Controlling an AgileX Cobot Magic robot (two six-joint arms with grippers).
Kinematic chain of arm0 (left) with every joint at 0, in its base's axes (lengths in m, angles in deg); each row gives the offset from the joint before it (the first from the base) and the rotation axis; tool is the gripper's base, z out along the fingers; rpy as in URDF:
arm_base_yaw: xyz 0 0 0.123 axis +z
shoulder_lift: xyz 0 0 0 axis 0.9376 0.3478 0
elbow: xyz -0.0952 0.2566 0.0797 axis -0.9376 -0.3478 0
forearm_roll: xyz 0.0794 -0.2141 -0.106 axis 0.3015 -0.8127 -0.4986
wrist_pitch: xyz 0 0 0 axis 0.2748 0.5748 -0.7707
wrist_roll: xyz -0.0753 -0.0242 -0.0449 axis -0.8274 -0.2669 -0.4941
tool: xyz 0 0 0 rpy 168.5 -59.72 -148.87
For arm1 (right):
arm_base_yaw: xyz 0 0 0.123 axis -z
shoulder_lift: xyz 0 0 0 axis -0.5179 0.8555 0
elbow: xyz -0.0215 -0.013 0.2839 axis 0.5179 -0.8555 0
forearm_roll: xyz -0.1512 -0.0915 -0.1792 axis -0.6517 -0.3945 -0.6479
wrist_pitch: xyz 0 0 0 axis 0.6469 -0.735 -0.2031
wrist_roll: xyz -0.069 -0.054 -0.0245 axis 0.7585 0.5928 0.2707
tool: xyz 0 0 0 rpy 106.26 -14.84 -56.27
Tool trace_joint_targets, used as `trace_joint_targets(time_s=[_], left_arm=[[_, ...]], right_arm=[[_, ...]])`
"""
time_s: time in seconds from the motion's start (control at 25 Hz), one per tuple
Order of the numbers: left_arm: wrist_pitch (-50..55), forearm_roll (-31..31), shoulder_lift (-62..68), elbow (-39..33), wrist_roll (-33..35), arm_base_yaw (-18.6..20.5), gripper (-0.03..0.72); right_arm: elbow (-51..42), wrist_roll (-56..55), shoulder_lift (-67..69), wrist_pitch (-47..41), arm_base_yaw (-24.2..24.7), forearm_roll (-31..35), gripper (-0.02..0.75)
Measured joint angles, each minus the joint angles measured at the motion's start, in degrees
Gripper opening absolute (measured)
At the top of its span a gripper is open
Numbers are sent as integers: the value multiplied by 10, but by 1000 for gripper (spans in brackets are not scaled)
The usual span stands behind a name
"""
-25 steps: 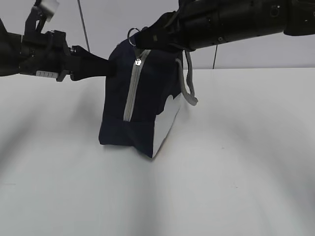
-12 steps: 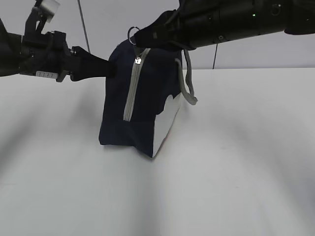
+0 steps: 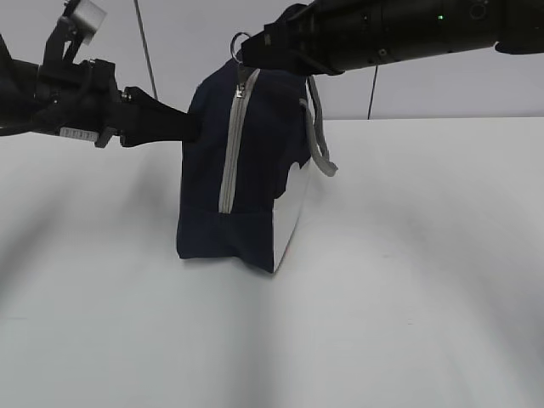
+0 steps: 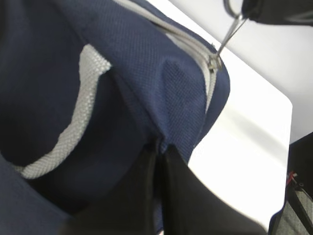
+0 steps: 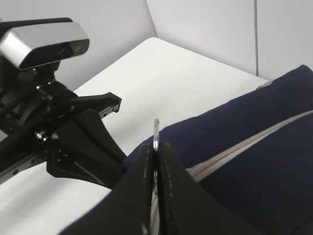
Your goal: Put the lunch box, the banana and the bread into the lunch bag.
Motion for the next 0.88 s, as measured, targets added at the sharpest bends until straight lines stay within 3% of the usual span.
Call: trace_joint_targets(time_s=[0.64, 0.88], left_arm=[[27, 18, 0, 1, -17, 0, 6], [33, 35, 0, 1, -27, 0, 6]], right_arm=[[64, -26, 35, -14, 0, 3, -16], [110, -54, 61, 0, 0, -27, -16]])
